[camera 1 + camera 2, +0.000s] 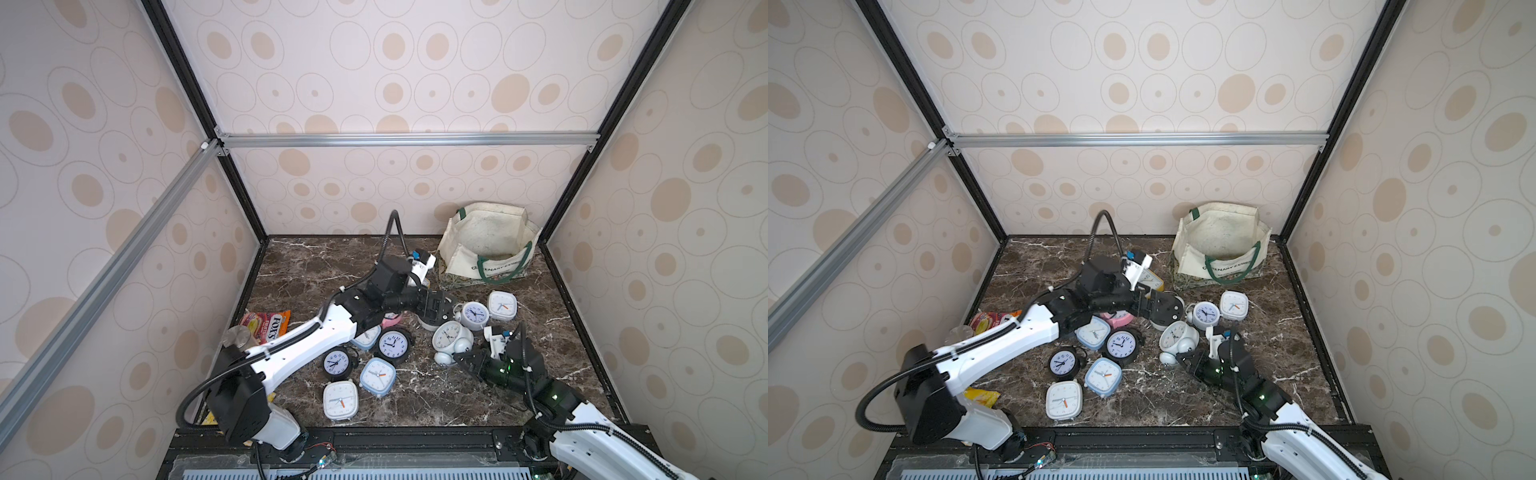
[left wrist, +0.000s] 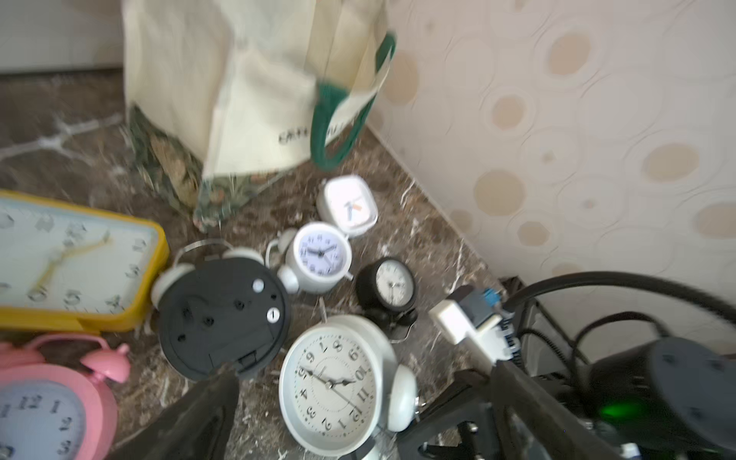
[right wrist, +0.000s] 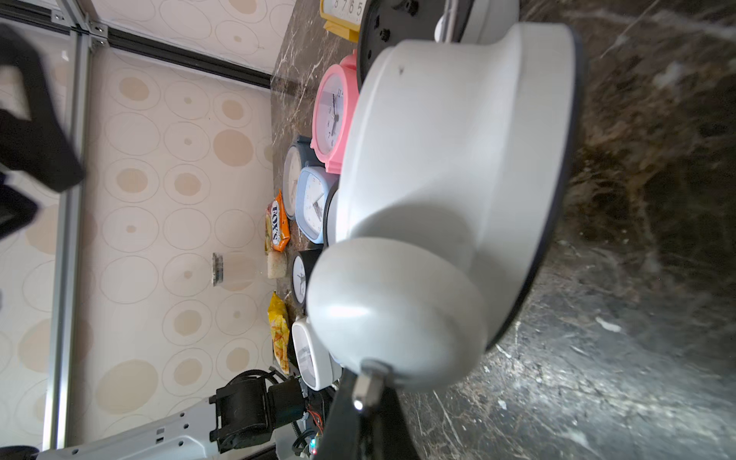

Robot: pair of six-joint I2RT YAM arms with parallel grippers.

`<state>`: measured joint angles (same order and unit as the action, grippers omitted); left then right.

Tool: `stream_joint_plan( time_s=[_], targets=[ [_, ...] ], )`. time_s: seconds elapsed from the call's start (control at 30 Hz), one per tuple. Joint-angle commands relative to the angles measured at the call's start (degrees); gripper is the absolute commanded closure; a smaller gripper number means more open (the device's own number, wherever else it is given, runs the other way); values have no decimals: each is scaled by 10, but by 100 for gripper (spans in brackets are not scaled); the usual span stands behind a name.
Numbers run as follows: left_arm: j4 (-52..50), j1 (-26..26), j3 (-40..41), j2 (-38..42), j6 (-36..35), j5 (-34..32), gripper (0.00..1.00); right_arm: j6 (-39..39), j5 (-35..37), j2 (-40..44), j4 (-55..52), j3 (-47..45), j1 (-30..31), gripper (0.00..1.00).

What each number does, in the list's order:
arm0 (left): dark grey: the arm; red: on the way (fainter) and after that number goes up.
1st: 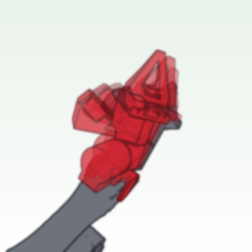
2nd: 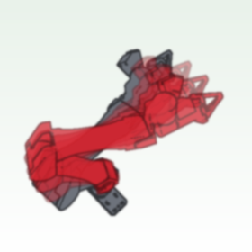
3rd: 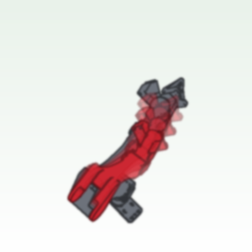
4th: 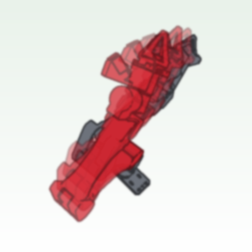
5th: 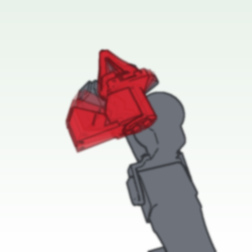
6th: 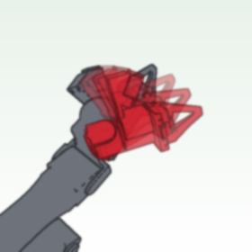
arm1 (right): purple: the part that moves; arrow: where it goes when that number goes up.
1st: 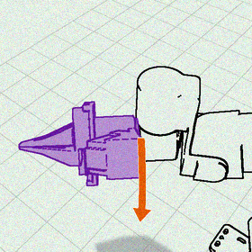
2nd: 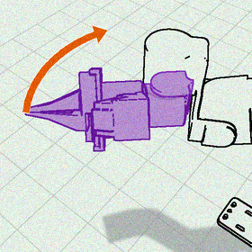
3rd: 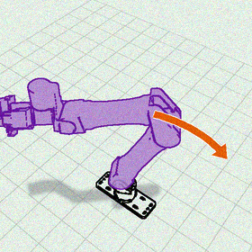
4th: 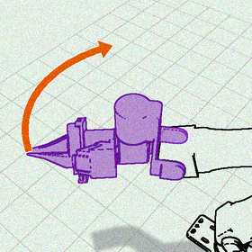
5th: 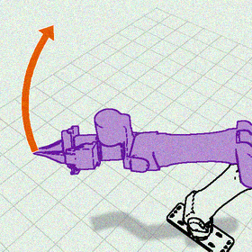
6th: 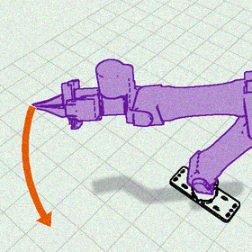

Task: Put the alarm clock into the canvas bag
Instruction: Pick up the alarm from the center of the board, then place the alarm at the canvas bag.

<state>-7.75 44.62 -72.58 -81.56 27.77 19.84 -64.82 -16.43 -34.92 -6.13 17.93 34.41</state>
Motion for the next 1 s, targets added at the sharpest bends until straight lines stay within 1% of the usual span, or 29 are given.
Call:
stream_joint_plan(
  time_s=[0.0, 0.13, 0.23, 0.33, 0.5, 0.6, 0.73, 0.83, 0.9, 0.97],
  targets=[
    [-5, -32, -11, 66, -4, -38, 2, 70, 16, -42, 29, 92, 0, 100],
    [-36, -49, 7, 131, -16, -106, 2, 145, 25, -146, 17, 249, -6, 100],
    [-59, -56, 31, 160, -16, -136, 2, 147, 4, -222, 63, 334, -38, 100],
    [-61, -58, 65, 179, -7, -138, 2, 144, -5, -297, 77, 428, -66, 100],
    [-48, -58, 127, 209, 12, -140, 2, 165, 52, -380, 75, 561, -118, 100],
    [-43, -58, 154, 217, 21, -136, 2, 157, 71, -432, 68, 636, -152, 100],
    [-38, -58, 176, 231, 31, -133, 2, 127, 110, -478, 42, 684, -199, 100],
    [-35, -58, 186, 241, 36, -134, 2, 118, 130, -490, 44, 680, -221, 100],
    [-36, -58, 190, 243, 39, -131, 2, 126, 140, -499, 47, 679, -226, 100],
    [-37, -58, 191, 243, 42, -125, 2, 123, 133, -509, 54, 674, -235, 100]
  ],
)
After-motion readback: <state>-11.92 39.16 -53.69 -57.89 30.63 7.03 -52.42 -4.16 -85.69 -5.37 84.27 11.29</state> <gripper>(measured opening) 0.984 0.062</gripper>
